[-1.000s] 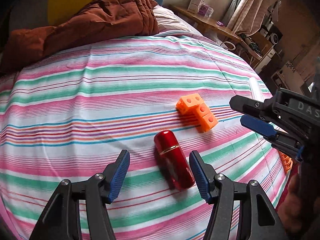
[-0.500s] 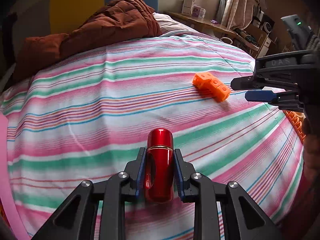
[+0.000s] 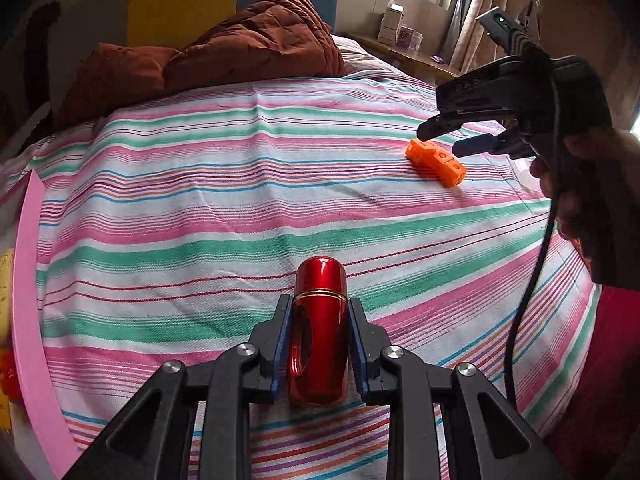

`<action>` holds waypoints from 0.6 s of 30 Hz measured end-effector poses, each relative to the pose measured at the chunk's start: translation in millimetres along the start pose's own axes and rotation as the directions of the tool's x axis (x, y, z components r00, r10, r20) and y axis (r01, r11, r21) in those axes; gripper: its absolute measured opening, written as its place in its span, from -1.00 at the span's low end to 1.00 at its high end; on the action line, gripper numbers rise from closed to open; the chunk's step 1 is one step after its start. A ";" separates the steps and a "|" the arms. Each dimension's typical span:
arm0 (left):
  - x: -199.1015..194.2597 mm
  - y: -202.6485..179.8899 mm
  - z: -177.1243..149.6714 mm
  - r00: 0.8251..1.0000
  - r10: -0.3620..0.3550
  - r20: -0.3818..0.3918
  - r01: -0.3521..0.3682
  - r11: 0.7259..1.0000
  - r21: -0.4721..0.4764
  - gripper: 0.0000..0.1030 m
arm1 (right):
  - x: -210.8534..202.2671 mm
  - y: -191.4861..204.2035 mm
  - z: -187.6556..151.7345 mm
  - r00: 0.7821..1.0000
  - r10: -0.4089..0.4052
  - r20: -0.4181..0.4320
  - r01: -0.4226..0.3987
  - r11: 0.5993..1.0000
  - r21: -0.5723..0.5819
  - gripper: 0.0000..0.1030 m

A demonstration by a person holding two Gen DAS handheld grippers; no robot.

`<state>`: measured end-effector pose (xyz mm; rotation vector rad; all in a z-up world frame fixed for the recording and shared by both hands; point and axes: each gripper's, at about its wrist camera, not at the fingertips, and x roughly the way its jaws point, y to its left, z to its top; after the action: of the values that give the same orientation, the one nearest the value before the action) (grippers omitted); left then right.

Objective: Organize rigid objects
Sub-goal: 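Grasp the red cylinder with the left tool, then grasp the orange cube cluster with the right tool while the left tool lifts the red cylinder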

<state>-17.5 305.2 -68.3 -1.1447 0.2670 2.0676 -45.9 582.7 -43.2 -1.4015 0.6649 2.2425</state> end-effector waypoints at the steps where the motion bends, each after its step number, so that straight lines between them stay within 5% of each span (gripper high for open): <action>1: 0.1 -0.3 -0.3 1.000 0.001 0.002 -0.001 1.000 0.002 -0.48 | 4.3 2.2 4.7 1.000 -0.017 0.001 0.017 1.000 -0.014 -0.03; 6: -1.2 -0.1 -1.7 1.000 -0.006 0.004 0.006 1.000 -0.001 -0.48 | 30.4 10.5 12.9 0.997 -0.054 -0.056 0.051 0.997 -0.061 -0.03; 9: 3.9 -0.9 3.1 1.000 -0.011 0.006 0.011 1.000 -0.002 -0.48 | 34.8 18.5 4.4 0.992 -0.117 -0.039 0.110 0.983 -0.145 -0.20; 18: -2.0 -0.9 2.6 1.000 0.000 -0.010 0.000 1.000 -0.014 -0.49 | 20.7 64.6 -56.2 0.995 -0.064 -0.079 0.039 0.960 -0.277 -0.20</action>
<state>-17.9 306.2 -65.1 -1.1635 0.2583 2.0674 -51.3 499.6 -71.9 -1.6353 0.3465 2.3105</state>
